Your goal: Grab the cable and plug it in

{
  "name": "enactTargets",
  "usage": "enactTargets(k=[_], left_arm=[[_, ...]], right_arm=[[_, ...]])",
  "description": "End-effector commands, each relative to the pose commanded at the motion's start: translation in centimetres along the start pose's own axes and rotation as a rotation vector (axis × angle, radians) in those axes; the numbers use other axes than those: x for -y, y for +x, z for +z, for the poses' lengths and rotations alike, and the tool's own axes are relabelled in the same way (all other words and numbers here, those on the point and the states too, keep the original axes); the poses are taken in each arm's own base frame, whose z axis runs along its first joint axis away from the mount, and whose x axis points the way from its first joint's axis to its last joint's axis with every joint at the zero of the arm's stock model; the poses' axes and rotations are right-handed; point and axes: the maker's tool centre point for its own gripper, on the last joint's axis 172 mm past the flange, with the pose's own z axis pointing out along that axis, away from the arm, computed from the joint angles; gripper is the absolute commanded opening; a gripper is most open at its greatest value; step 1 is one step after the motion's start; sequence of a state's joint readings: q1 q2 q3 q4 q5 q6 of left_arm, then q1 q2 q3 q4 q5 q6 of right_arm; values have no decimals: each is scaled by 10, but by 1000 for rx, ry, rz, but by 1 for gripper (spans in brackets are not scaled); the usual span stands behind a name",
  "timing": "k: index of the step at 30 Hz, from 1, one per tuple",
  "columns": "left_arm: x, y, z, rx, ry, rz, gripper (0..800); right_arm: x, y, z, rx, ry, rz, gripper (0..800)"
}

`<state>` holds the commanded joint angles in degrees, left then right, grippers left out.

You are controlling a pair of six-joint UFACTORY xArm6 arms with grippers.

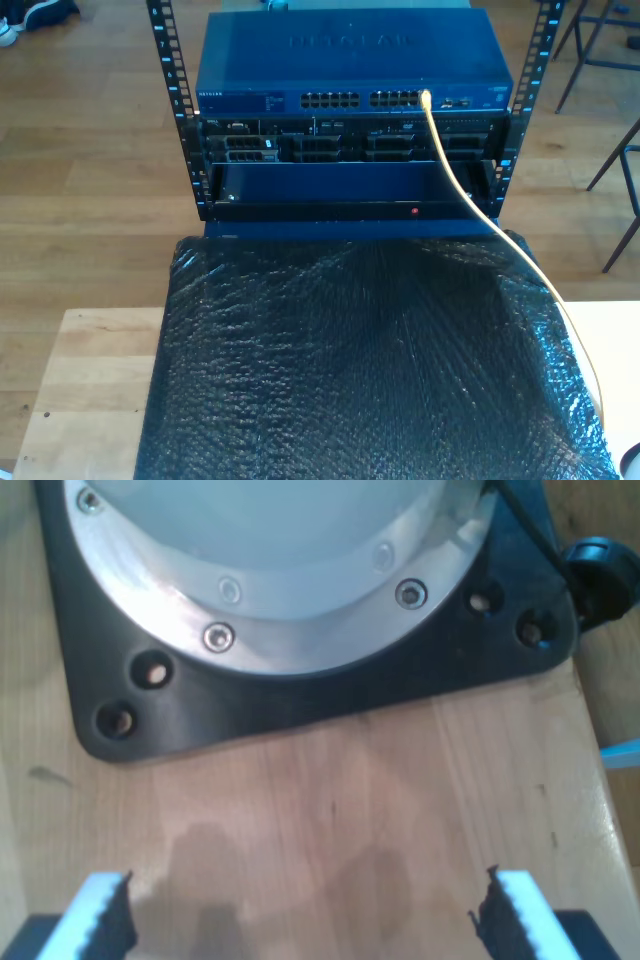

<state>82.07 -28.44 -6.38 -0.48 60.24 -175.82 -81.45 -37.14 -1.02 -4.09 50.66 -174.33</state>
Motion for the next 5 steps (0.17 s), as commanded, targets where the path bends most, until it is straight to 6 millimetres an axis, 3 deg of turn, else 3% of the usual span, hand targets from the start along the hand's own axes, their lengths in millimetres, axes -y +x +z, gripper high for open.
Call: enactTargets(k=[5], left_arm=[[0,0,0,0,0,0,800]], right_arm=[[0,0,0,0,0,0,800]])
